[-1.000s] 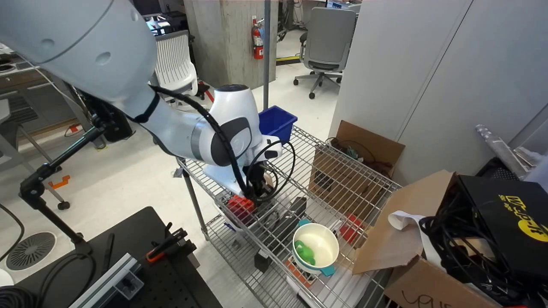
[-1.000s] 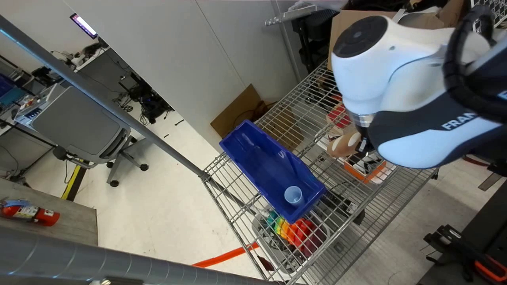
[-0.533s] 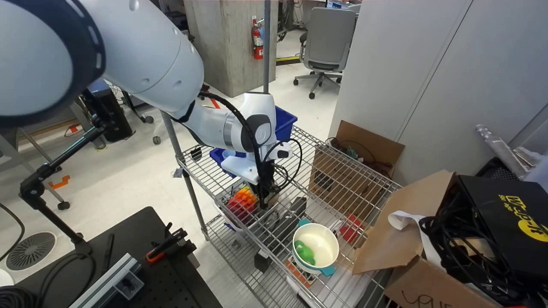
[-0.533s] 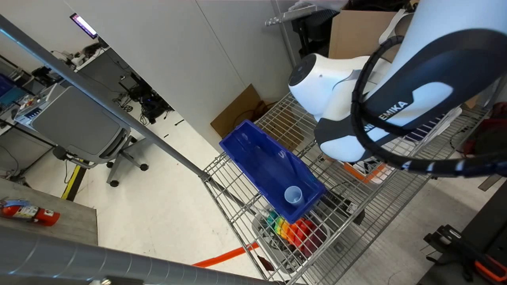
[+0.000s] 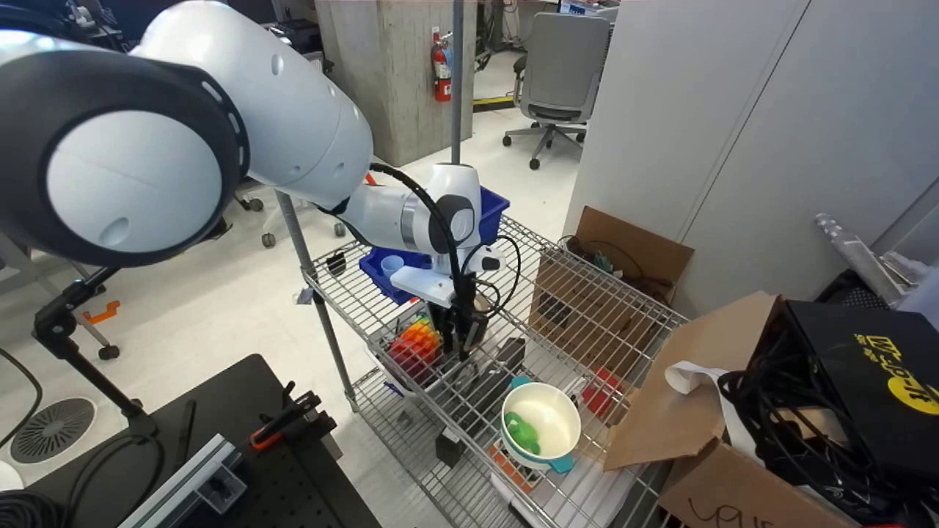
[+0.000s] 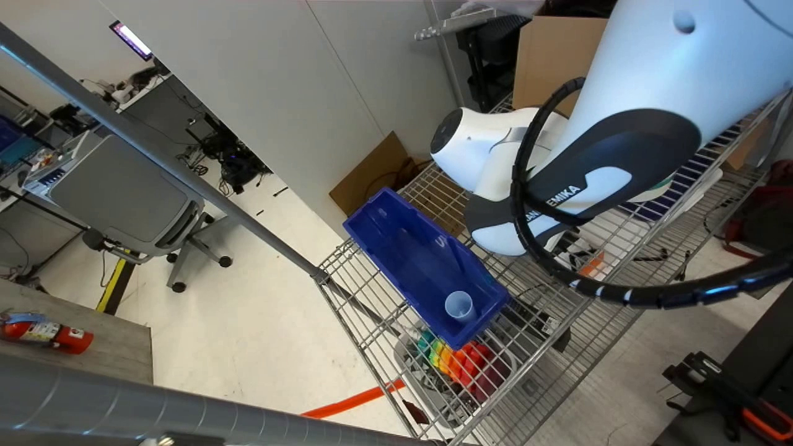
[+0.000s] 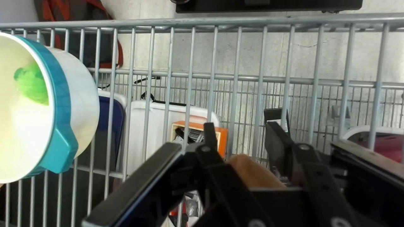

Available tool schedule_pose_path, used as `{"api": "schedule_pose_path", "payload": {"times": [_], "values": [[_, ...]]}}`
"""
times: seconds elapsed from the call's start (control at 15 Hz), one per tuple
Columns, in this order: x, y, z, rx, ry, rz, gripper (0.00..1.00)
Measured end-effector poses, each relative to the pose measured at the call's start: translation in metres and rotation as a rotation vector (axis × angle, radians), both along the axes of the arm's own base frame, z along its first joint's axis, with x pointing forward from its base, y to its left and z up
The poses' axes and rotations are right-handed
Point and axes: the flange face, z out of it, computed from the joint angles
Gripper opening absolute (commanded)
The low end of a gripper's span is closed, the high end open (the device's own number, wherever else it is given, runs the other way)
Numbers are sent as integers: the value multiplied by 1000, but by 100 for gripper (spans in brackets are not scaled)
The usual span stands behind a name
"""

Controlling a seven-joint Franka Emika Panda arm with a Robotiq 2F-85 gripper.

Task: Pick up the toy and slightly move it backwards.

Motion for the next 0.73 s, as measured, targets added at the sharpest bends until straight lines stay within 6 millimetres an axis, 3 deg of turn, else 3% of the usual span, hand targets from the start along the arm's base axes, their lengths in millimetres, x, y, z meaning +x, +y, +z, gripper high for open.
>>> {"api": "schedule_pose_path", "payload": {"times": [0.2, 0.27, 0.47, 0.73], "values": [[-7, -2, 6, -12, 9, 19, 97], [-12, -5, 11, -18, 14, 27, 100], [-30, -17, 41, 4, 1, 17, 100], [-52, -46, 94, 80, -66, -54, 100]]}}
